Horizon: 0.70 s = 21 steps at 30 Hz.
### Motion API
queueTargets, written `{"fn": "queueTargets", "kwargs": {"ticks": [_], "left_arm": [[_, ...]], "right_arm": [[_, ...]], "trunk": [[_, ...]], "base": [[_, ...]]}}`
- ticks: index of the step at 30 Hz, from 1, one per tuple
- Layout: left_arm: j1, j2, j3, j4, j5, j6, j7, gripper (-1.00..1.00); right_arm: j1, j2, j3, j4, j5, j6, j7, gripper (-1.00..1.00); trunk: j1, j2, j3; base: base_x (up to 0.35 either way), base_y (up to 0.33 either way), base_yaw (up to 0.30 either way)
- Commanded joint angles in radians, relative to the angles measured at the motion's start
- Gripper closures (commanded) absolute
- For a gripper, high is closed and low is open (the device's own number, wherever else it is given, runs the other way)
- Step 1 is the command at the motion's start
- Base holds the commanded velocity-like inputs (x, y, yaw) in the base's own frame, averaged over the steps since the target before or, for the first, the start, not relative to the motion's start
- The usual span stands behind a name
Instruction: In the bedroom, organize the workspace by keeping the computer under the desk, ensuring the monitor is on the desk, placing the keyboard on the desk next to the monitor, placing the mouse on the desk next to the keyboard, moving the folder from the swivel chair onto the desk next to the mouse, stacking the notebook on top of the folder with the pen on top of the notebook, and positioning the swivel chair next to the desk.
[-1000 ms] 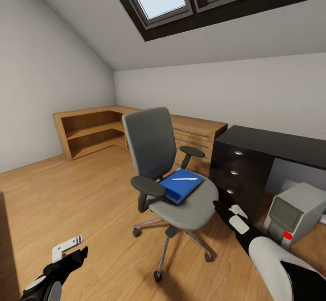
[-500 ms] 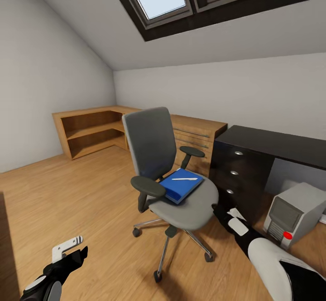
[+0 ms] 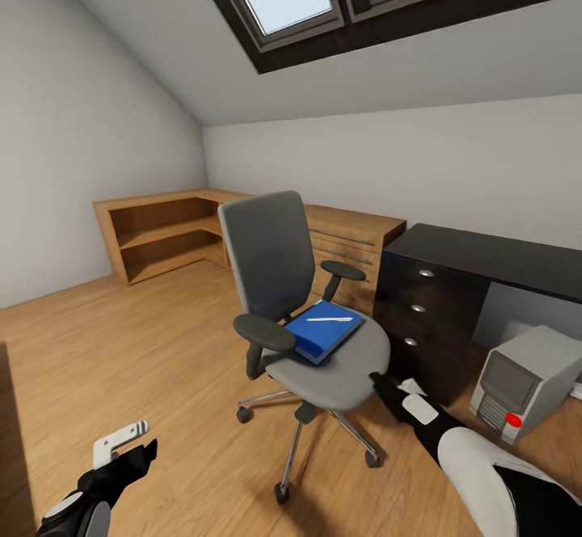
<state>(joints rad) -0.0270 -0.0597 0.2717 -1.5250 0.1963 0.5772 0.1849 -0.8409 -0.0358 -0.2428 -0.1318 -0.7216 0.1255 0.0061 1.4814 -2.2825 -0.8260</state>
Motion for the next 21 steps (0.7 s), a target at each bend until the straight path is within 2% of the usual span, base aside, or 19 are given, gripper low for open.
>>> {"fn": "queueTargets", "kwargs": {"ticks": [1,4,11,21], "left_arm": [[-0.001,0.0,0.0,-0.001,0.011,0.004,0.007,-1.0],[-0.001,-0.001,0.0,-0.001,0.011,0.004,0.007,-1.0],[-0.001,-0.001,-0.007,-0.001,0.01,0.004,0.007,-1.0],[-0.001,-0.002,-0.008,-0.001,0.011,0.003,0.007,-1.0]], "right_arm": [[0.0,0.001,-0.008,-0.001,0.002,0.012,0.001,-1.0],[0.0,0.002,-0.009,0.0,-0.007,0.044,0.002,-1.0],[-0.001,0.003,-0.008,-0.002,-0.014,0.052,0.014,-1.0],[-0.001,0.003,-0.007,-0.003,-0.015,0.052,0.015,-1.0]], "trunk": [[0.0,0.0,-0.001],[0.0,0.0,-0.001],[0.0,0.0,-0.001],[0.0,0.0,-0.001]], "base": [[0.0,0.0,0.0],[0.0,0.0,0.0],[0.013,0.0,0.0],[0.175,0.0,0.0]]}}
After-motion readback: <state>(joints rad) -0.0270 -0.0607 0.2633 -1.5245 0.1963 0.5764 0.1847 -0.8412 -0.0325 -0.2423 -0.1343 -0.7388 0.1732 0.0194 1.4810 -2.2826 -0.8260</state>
